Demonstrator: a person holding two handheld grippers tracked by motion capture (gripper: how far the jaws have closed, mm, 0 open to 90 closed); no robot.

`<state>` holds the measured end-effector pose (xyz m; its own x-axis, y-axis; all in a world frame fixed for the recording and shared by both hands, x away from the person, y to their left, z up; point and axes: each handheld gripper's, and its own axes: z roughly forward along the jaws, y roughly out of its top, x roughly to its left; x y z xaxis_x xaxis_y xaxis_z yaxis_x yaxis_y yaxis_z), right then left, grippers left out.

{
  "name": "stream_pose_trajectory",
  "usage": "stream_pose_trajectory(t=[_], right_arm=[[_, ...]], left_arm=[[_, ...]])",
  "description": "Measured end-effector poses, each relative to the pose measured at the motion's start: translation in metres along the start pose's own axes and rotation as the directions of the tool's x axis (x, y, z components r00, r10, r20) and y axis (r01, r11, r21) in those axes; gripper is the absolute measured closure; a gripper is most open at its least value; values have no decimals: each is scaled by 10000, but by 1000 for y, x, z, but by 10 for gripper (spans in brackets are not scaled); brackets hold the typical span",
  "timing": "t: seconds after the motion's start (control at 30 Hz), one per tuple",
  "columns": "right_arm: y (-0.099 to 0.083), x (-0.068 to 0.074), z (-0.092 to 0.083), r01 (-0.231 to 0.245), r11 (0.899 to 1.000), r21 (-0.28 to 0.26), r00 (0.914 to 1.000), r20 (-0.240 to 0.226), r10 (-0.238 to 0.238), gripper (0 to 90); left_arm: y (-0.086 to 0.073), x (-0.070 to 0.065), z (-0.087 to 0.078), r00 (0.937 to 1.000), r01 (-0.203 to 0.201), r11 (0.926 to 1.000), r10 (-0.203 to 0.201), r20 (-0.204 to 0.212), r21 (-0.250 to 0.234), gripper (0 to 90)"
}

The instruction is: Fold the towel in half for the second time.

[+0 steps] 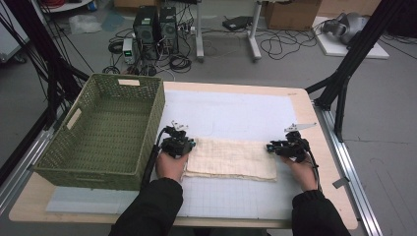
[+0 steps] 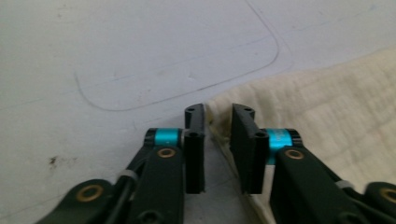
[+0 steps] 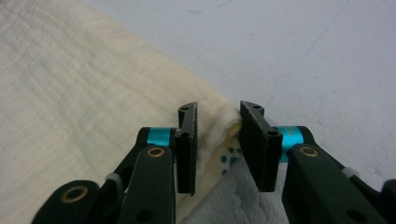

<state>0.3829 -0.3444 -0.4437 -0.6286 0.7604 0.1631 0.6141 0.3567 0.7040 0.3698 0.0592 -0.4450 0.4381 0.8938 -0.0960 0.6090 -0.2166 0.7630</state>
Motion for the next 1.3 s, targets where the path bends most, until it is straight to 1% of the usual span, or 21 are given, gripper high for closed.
stream_pose_trajectory(t=[0.03, 0.07, 0.1, 0.17, 0.27, 0.33, 0.4, 0.53, 0.73, 0.77, 0.83, 0.87, 0.93, 0.97, 1.03, 1.07, 1.13, 1.2, 1.27, 1.3], right_arm=[[0, 0, 0, 61, 10000, 8, 9999, -99, -61, 772], [-1, 0, 1, 42, 10000, 68, 9994, -335, -40, 791], [-1, 0, 1, 21, 10000, 63, 9993, -370, -19, 813], [-1, 0, 0, 25, 10000, 76, 9984, -564, -20, 828], [-1, 0, -1, 16, 10000, 69, 9978, -659, -11, 836], [-1, 0, -3, -6, 10000, -26, 9974, -727, 5, 838], [-1, 0, -6, -27, 9998, -204, 9970, -776, 12, 839], [-1, 1, -16, -49, 9986, -534, 9966, -824, 5, 839], [-1, 9, -32, 302, 9951, -947, 9967, -726, -372, 839], [-2, 10, -34, 290, 9946, -997, 9965, -749, -365, 840], [-3, 12, -38, 359, 9932, -1105, 9962, -749, -444, 840], [-3, 13, -40, 433, 9922, -1166, 9961, -720, -519, 839], [-6, 17, -44, 477, 9914, -1219, 9953, -776, -574, 839], [-7, 19, -46, 581, 9902, -1270, 9943, -813, -687, 839], [-10, 24, -51, 775, 9891, -1249, 9928, -810, -880, 838], [-12, 27, -53, 814, 9883, -1287, 9917, -883, -932, 838], [-16, 32, -57, 989, 9880, -1183, 9892, -961, -1106, 838], [-21, 37, -58, 1085, 9882, -1081, 9864, -1114, -1205, 838], [-27, 40, -57, 1194, 9898, -780, 9842, -1222, -1284, 837], [-30, 41, -56, 1172, 9913, -596, 9835, -1319, -1242, 836]], left_arm=[[0, 0, 0, 9999, 36, 10000, -37, 120, 22, 809], [0, 0, 0, 9998, 125, 9999, -125, 177, -2, 845], [0, 1, 0, 9998, 126, 9999, -126, 176, -8, 857], [0, 2, -1, 9997, 130, 9999, -130, 212, 11, 878], [0, 4, -3, 9998, 110, 9999, -110, 162, -7, 886], [1, 4, -6, 9999, 123, 9998, -121, 98, -161, 886], [1, 4, -11, 9998, 182, 9987, -181, 34, -477, 888], [-1, 3, -20, 9998, 178, 9956, -179, 3, -921, 889], [-4, -2, -34, 10000, 28, 9910, -15, 95, -1340, 889], [-4, -3, -37, 9999, -33, 9904, 49, 111, -1380, 889], [-5, -5, -42, 9998, -22, 9889, 50, 189, -1483, 889], [-6, -6, -45, 9997, 4, 9886, 35, 259, -1507, 889], [-10, -8, -51, 9994, -102, 9884, 152, 322, -1514, 889], [-13, -9, -53, 9992, -99, 9872, 158, 358, -1594, 889], [-19, -10, -59, 9987, -64, 9881, 139, 480, -1539, 889], [-22, -10, -61, 9985, -59, 9883, 141, 534, -1522, 889], [-28, -11, -65, 9979, -34, 9901, 125, 640, -1401, 889], [-34, -13, -69, 9970, -111, 9915, 208, 740, -1297, 889], [-39, -14, -73, 9960, -193, 9936, 288, 846, -1112, 889], [-41, -15, -74, 9950, -252, 9944, 349, 937, -1030, 889]])
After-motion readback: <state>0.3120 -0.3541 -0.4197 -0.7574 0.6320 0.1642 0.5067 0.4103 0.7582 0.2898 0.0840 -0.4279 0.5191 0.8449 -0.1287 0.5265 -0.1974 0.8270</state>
